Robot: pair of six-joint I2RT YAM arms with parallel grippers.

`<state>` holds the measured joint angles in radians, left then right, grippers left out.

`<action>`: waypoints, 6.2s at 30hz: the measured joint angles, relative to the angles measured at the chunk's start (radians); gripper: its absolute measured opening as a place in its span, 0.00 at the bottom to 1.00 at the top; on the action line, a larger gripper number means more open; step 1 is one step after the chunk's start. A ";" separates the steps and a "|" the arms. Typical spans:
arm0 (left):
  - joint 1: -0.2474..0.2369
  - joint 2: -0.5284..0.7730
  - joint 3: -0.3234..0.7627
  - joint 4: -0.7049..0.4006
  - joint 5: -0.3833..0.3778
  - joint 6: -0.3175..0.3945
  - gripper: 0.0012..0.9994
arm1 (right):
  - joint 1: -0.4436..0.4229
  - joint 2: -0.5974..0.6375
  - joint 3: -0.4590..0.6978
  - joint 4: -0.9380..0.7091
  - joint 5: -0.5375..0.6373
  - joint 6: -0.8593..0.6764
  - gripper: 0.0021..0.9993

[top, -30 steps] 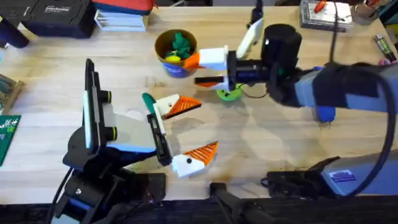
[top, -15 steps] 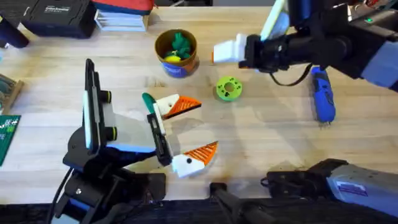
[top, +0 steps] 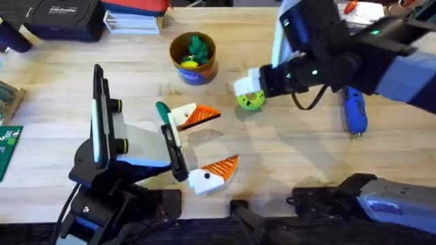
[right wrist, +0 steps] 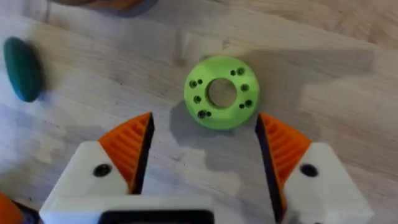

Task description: Pick up the gripper from the table and insert it into the empty holder that is missing its gripper. Then pick up a screw, insert it into the mounting hole, and use the screwdriver to tighten it. Finally, clean up the table by picking up the vegetable and placing it into the bucket.

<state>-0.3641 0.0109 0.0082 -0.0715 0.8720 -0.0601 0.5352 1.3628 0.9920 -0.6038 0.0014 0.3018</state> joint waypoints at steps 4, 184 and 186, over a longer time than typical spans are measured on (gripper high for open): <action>0.000 0.000 0.000 0.000 0.000 0.000 0.99 | 0.060 0.064 0.000 -0.005 0.009 -0.047 0.80; 0.000 0.001 0.000 -0.001 0.004 -0.007 0.99 | 0.463 0.362 0.795 -0.583 -0.155 -0.391 0.01; 0.000 0.001 0.000 -0.001 0.004 -0.009 0.99 | 0.463 0.368 0.795 -0.578 -0.156 -0.387 0.01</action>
<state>-0.3641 0.0120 0.0082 -0.0730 0.8761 -0.0691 0.9981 1.7305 1.7870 -1.1821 -0.1543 -0.0857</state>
